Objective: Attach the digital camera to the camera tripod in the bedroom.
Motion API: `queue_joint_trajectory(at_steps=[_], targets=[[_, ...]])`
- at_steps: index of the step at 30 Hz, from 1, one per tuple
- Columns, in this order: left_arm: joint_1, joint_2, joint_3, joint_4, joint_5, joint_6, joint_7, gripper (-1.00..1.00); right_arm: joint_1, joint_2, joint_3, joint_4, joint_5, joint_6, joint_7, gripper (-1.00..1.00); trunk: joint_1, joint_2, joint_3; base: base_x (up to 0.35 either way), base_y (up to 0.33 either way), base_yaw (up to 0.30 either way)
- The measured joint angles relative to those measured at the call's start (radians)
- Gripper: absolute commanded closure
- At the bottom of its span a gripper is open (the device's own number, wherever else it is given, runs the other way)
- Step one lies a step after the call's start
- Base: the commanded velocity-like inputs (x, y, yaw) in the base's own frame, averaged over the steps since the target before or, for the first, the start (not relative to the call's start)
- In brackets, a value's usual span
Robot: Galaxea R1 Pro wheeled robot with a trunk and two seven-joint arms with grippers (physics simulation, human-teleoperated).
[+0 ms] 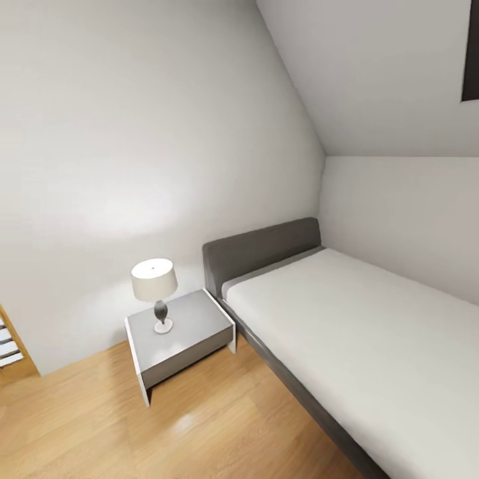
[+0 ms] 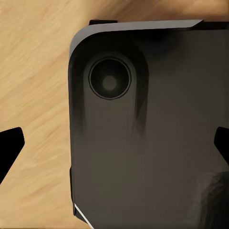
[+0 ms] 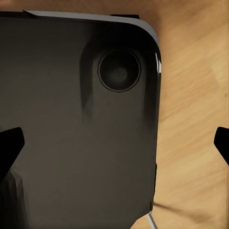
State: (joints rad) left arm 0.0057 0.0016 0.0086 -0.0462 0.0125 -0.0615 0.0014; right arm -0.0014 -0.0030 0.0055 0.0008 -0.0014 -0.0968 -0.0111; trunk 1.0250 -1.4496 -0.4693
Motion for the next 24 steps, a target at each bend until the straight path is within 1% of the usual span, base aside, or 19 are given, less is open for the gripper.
queue_joint_trajectory(at_steps=[24], targets=[[0.000, 0.000, 0.000, 0.000, 0.000, -0.001, 0.000, -1.00, 0.000, 0.000, 0.000, 0.000, 0.000, 0.000, 0.000, -1.00, 0.000, 0.000, 0.000, 0.000, 0.000, 0.199]])
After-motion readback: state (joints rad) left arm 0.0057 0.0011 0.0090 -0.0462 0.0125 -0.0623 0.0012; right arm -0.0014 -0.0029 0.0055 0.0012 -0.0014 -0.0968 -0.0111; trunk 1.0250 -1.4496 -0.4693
